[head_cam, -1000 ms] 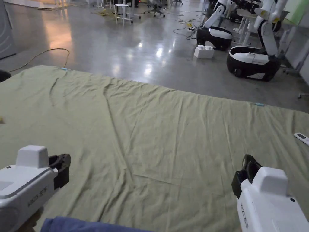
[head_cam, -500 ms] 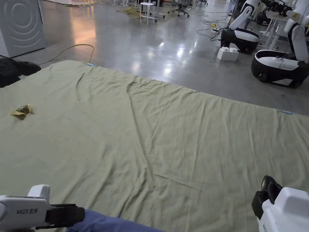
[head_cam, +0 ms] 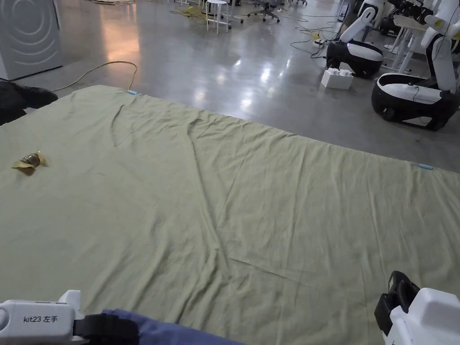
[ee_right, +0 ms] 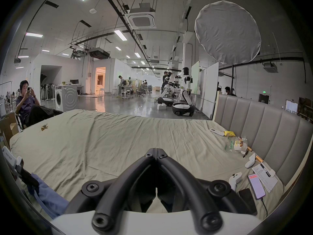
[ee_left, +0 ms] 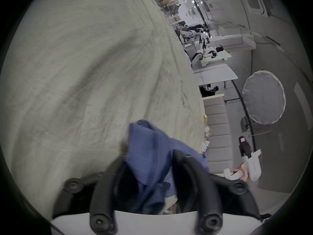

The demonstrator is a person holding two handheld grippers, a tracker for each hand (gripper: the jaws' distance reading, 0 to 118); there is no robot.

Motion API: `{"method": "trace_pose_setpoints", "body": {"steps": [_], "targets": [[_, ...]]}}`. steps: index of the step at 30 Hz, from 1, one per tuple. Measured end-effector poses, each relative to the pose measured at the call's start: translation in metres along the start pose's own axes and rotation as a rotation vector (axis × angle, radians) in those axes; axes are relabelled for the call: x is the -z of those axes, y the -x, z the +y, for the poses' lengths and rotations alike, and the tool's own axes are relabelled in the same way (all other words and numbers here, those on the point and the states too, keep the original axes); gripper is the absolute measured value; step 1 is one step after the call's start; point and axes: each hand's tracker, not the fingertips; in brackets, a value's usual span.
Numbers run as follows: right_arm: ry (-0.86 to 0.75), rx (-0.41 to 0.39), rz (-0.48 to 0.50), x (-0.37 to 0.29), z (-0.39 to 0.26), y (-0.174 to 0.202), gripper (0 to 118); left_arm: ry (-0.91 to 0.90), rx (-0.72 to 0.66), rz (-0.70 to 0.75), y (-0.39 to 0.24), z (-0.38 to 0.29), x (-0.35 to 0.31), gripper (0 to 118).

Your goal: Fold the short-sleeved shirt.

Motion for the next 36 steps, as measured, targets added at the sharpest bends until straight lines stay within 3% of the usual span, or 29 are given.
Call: {"method": "trace_pose_setpoints", "body": {"steps": [1, 7, 19, 27, 32, 36], "targets": [[0.001, -0.002, 0.000, 0.000, 0.000, 0.000, 0, 0.011, 0.019, 0.011, -0.002, -0.002, 0.002, 26], [0.016, -0.005, 0.006, 0.001, -0.004, 0.000, 0, -0.007, 0.043, 0.043, -0.013, -0.003, 0.003, 12], [0.006, -0.007, 0.005, 0.003, 0.002, -0.009, 0, -0.100, 0.149, 0.100, -0.057, 0.021, -0.064, 11], [-0.003, 0.000, 0.027, 0.005, 0.001, -0.006, 0, -0.136, 0.251, 0.407, -0.097, 0.022, -0.099, 11], [0.005, 0.019, 0.042, 0.007, -0.003, -0.004, 0, -0.122, 0.284, 0.397, -0.129, 0.007, -0.083, 11], [0.004, 0.025, 0.047, 0.006, -0.004, -0.004, 0, -0.085, 0.250, 0.239, -0.156, -0.008, -0.062, 11]]}}
